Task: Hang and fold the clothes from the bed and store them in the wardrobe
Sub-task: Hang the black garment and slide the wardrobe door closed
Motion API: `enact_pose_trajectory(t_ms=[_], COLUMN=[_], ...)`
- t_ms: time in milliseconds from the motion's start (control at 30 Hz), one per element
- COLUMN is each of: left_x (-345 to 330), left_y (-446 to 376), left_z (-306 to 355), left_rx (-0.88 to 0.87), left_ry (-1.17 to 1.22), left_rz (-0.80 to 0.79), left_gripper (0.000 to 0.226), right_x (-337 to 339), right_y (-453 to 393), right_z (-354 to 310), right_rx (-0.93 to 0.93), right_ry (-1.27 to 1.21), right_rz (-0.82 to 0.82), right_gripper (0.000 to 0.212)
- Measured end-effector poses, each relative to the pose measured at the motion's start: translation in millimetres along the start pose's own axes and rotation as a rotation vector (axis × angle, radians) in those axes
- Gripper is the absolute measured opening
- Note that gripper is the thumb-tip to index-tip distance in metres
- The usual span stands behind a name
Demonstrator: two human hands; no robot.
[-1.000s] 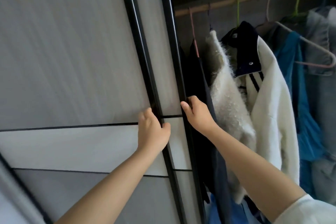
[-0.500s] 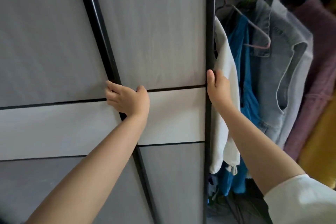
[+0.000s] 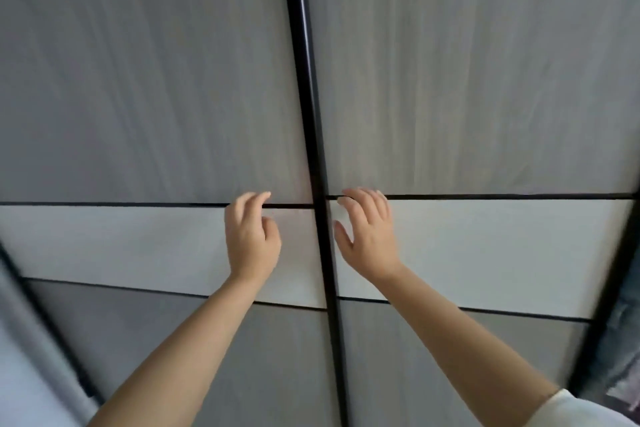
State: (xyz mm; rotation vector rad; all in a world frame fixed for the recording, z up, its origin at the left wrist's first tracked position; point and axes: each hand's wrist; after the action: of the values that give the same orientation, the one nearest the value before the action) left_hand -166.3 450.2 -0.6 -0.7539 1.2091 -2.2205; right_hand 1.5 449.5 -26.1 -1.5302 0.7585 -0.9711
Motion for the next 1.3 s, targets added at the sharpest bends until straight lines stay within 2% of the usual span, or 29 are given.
enact_pose_trajectory(t_ms=[133, 267, 367, 433, 600, 667, 833, 967, 1300], left_x=[35, 51, 54, 51, 34, 27, 15, 6, -43], left_y=[-7, -13, -15, -13, -3, -2, -1, 1, -2], left_z=[-53, -84, -91, -91, -82, -78, -78, -80, -30], left_rx=[-0.114, -0.188, -0.198, -0.195, -0.228, -0.248, -0.145, -0.093, -0.463], left_ry=[-0.215, -0.311, -0.317, -0.302, -0.296, -0.297, -0.301, -0.249, -0.096], left_rz=[-0.028, -0.041, -0.050, -0.063, -0.081, -0.067, -0.044, -0.021, 0.134], left_gripper=[0.046, 0.044, 0.045, 0.046, 0.045, 0.045, 0.052, 0.054, 0.040], right_x=[-47, -66, -66, -66, -59, -56, -46, -36, 30], right_y=[-15, -11, -10, -10, -14, -17, -16, -13, 5], right_z=[-23, -23, -20, -20, -12, -8, -4, 7, 60], right_rx=[-0.061, -0.018, 0.034, 0.059, 0.289, 0.371, 0.399, 0.418, 0.321], right_ry=[0.074, 0.190, 0.283, 0.316, 0.284, 0.238, 0.195, 0.208, 0.416], right_rz=[0.013, 0.138, 0.185, 0.197, 0.202, 0.173, 0.101, 0.114, 0.064], right_gripper=[0.046, 0.027, 0.041, 0.040, 0.019, 0.019, 0.025, 0.025, 0.024])
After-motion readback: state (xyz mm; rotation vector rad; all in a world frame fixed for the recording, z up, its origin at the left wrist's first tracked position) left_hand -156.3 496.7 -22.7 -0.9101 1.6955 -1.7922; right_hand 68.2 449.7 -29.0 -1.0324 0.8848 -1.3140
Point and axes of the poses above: each hand's wrist, its own y-axis away from the middle knuckle, its own x-axis out of the back of the hand, z = x × y, and after that the axes turned 4 degrees about z, right-handed
